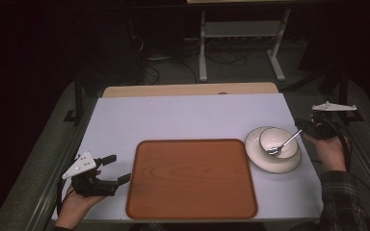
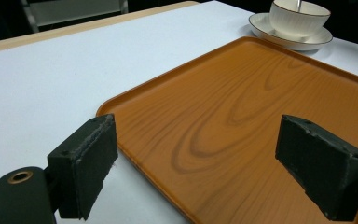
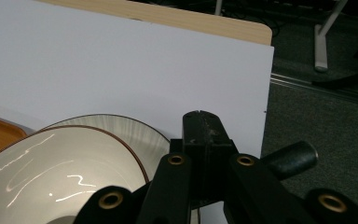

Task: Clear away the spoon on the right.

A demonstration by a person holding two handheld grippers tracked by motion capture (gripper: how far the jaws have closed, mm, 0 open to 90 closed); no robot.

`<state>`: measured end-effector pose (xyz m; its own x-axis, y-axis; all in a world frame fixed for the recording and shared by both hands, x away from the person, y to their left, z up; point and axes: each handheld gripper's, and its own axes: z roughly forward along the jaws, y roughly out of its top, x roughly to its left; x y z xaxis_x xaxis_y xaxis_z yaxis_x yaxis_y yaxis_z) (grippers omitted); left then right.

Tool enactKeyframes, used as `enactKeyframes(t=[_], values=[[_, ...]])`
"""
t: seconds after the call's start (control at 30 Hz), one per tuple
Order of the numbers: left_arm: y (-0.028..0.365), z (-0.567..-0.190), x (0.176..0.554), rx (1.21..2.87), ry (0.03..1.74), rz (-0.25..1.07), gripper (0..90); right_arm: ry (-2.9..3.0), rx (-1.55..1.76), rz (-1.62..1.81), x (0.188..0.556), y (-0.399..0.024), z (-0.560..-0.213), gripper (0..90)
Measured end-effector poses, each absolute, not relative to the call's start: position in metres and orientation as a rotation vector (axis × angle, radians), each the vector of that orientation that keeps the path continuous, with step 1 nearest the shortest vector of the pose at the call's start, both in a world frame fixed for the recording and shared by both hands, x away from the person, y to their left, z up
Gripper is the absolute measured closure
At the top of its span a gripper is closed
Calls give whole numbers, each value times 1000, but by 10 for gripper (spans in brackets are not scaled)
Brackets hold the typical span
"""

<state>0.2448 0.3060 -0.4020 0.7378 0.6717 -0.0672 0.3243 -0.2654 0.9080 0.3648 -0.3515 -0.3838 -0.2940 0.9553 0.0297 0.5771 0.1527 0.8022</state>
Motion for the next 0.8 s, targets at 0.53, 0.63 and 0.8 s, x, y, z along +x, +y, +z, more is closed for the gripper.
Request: enactKeyframes(t=[0.53, 0.63, 0.8], values=[[305, -402, 245, 1872, 767, 405, 125, 1922, 1471, 1000, 355, -358, -384, 895], [306, -402, 245, 1871, 767, 407, 125, 1905, 1466, 1024, 352, -357, -380, 866], [306, -402, 245, 1871, 767, 404, 126, 1903, 1451, 1059, 344, -356, -375, 811]])
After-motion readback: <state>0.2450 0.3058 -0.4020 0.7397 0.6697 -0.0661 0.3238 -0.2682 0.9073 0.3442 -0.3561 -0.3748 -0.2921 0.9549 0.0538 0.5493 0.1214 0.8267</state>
